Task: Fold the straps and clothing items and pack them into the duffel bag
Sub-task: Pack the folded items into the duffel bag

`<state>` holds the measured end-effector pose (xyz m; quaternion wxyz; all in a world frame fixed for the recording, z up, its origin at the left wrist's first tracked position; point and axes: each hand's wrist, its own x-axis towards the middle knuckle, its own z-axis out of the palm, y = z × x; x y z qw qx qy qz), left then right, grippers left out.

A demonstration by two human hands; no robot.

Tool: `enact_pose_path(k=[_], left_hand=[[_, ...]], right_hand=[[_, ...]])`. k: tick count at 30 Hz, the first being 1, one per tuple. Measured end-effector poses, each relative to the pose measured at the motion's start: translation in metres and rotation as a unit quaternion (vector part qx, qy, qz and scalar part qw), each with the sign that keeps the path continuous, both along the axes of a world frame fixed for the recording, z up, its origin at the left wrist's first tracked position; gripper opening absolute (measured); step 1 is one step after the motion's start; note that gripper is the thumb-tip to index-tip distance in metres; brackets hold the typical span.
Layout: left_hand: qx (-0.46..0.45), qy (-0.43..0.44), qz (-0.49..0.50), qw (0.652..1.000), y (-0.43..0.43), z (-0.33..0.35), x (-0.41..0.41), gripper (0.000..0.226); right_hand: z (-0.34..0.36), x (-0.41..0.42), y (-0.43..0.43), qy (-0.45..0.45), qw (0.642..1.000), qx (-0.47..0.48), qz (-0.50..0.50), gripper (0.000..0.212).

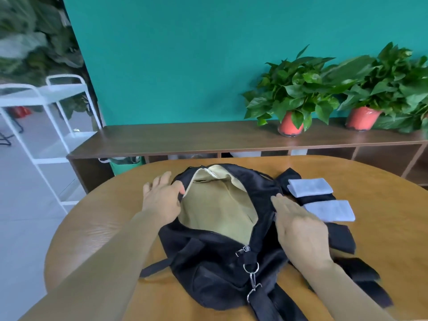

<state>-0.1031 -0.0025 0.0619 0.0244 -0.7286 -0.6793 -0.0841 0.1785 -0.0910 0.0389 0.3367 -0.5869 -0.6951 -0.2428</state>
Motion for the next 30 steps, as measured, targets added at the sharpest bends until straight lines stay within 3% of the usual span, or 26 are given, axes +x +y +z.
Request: enact_pose_path(k=[3, 6, 8, 12, 14, 19, 24, 27, 30], left_hand=[[-0.049, -0.008, -0.015, 0.999, 0.015, -0.005, -0.011, 0.037], [-0.076, -0.031, -0.039, 0.996, 0.029, -0.015, -0.022, 0.046], [-0.084, -0.074, -0.06, 0.992, 0.035, -0.021, -0.027, 0.052], [-0.076, -0.11, -0.092, 0.987, 0.041, -0.03, -0.032, 0.064], [-0.1, -0.117, -0.106, 0.982, 0.043, -0.035, -0.032, 0.075], [-0.173, -0.133, -0.113, 0.969, 0.044, -0.041, -0.032, 0.096], [-0.187, -0.133, -0.11, 0.967, 0.044, -0.04, -0.033, 0.098], [-0.191, -0.132, -0.115, 0.966, 0.045, -0.041, -0.035, 0.098], [-0.194, -0.137, -0.117, 0.964, 0.047, -0.043, -0.036, 0.098]], right_hand=[[-0.004, -0.051, 0.036, -0.033, 0.996, 0.004, 0.084, 0.025], [-0.011, -0.094, 0.063, -0.067, 0.991, -0.053, 0.106, 0.034], [-0.018, -0.116, 0.076, -0.085, 0.988, -0.089, 0.093, 0.041], [-0.032, -0.144, 0.096, -0.119, 0.98, -0.137, 0.08, 0.032], [-0.039, -0.153, 0.105, -0.148, 0.974, -0.157, 0.067, 0.022], [-0.043, -0.17, 0.124, -0.189, 0.957, -0.218, 0.036, 0.027], [-0.065, -0.177, 0.141, -0.185, 0.921, -0.341, 0.032, 0.039], [-0.071, -0.18, 0.143, -0.189, 0.916, -0.352, 0.025, 0.049], [-0.062, -0.177, 0.148, -0.182, 0.914, -0.363, 0.021, 0.044]])
